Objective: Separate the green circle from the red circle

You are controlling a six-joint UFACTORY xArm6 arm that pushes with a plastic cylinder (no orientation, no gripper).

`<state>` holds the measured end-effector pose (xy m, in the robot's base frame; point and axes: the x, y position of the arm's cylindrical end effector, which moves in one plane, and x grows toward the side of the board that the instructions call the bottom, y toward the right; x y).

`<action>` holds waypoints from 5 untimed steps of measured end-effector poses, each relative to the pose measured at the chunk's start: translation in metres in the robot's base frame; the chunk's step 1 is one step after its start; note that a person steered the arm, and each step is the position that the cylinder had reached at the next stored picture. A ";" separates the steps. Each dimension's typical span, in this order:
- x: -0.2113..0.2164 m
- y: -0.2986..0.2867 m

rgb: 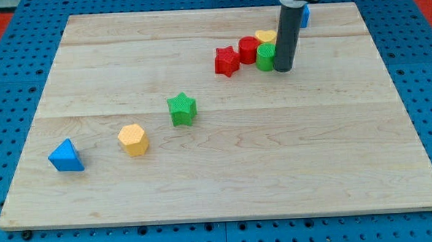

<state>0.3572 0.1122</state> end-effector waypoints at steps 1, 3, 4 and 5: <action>0.000 0.025; -0.040 0.045; -0.050 -0.003; -0.040 -0.014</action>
<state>0.3169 0.0986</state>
